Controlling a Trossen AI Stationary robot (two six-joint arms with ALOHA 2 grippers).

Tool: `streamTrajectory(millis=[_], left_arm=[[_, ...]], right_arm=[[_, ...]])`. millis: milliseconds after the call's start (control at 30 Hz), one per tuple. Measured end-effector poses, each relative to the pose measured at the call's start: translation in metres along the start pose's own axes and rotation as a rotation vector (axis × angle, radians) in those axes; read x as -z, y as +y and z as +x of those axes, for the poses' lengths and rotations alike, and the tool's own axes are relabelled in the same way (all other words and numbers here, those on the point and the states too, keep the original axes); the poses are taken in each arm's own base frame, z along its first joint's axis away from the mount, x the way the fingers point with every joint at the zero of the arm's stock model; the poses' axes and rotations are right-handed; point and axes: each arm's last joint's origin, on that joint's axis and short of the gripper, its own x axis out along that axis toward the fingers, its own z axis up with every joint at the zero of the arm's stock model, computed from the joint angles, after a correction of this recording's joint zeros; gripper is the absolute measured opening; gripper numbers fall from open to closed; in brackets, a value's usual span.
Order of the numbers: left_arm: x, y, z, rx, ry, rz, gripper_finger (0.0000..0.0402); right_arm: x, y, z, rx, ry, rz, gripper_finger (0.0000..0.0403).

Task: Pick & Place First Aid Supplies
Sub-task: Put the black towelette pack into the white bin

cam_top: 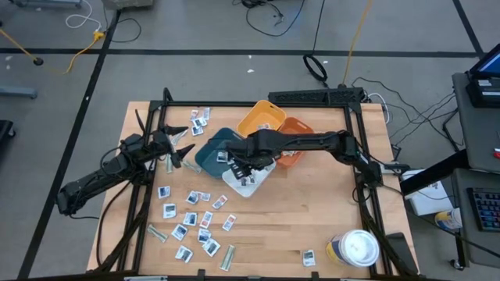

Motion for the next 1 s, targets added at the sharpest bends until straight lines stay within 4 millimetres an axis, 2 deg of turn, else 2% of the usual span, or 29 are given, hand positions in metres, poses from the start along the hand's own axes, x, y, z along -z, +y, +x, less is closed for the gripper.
streamTrajectory(millis=[200,367,500,767,1000], left_arm=[[0.000,0.000,0.000,0.000,0.000,0.000,0.0367],[0.000,0.000,0.000,0.000,0.000,0.000,0.0367],[0.000,0.000,0.000,0.000,0.000,0.000,0.0367],[0.000,0.000,0.000,0.000,0.000,0.000,0.0367],[0.000,0.000,0.000,0.000,0.000,0.000,0.0367]], right_arm=[[0.028,0.004,-0.012,0.033,0.024,0.161,0.0238],[0.060,0.010,-0.012,0.074,0.045,0.181,0.0238],[0.097,0.009,-0.009,0.096,0.059,0.165,0.0238],[0.172,0.001,-0.010,0.035,0.090,0.172,0.0238],[0.237,-0.005,-0.003,0.086,0.156,0.162,0.0238]])
